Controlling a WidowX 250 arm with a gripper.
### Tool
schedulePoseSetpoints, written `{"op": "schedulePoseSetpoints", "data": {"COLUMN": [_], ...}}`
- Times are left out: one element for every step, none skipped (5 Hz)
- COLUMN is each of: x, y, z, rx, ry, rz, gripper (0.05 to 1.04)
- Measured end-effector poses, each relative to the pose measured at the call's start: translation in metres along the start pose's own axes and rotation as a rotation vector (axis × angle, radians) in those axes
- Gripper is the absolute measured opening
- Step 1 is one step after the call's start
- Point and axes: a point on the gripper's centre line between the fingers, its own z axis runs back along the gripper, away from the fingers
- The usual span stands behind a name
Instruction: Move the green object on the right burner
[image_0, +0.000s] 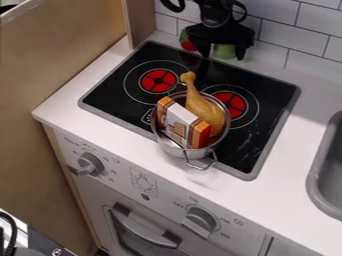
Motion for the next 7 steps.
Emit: {"op": "schedulePoseSetpoints", "data": {"x": [0.003, 0.007, 0.008, 0.007, 0.007, 0.008, 0.0], "y": [0.001, 0.001, 0.001, 0.001, 0.001, 0.002, 0.001], "z": [-0.008, -0.011, -0.011, -0.01, -0.01, -0.007, 0.005], "rx": [0.002, 0.005, 0.007, 0.01, 0.014, 0.031, 0.067], "ry": [-0.02, -0.032, -0.01, 0.013, 0.025, 0.081, 0.227], "rz": [-0.012, -0.026, -0.01, -0.004, 0.002, 0.011, 0.03], "gripper": [0.995, 0.966, 0.777, 0.753, 0.753, 0.753, 0.69]}}
